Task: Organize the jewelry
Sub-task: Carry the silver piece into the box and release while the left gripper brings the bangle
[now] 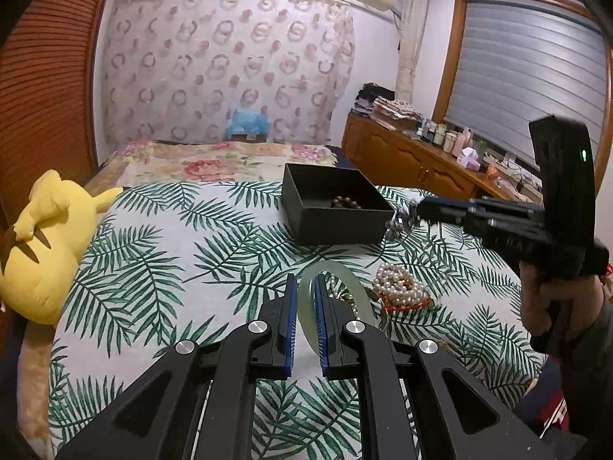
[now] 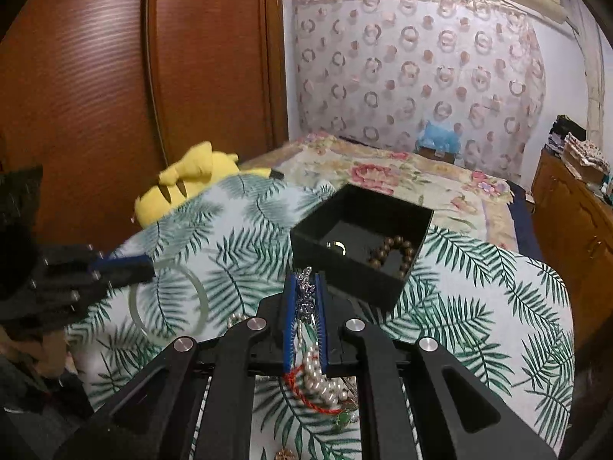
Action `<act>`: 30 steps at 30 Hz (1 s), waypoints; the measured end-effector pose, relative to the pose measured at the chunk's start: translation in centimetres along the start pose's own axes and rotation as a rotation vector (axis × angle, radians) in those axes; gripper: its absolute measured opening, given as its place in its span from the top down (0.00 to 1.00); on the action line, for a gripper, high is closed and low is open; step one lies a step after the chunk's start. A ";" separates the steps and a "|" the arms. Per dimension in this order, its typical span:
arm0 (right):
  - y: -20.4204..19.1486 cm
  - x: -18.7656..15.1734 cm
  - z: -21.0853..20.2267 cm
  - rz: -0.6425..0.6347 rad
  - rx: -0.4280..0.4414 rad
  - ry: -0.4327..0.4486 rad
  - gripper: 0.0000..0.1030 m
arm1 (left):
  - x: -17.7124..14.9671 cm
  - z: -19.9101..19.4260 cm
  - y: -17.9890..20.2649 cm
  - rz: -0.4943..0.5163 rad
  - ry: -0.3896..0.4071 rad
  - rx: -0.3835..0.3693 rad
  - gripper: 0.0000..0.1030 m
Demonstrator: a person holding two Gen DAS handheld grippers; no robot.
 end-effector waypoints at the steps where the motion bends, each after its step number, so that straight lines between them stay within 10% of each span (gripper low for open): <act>1: 0.1 0.3 -0.1 0.005 0.004 0.006 0.89 | 0.0 0.1 0.0 0.001 -0.001 -0.001 0.92; 30: 6.9 7.7 8.4 -0.053 -0.072 -0.029 0.89 | 7.2 5.2 0.1 0.053 0.031 0.039 0.92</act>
Point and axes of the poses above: each gripper's, at about its wrist camera, not at the fingertips, and z roughly the way its jaws point, y to its right, x to its top, the point moved 3 cm from there along z, roughly the way its jaws point, and after that the axes turned 2 degrees about x, right-handed, at the moved point
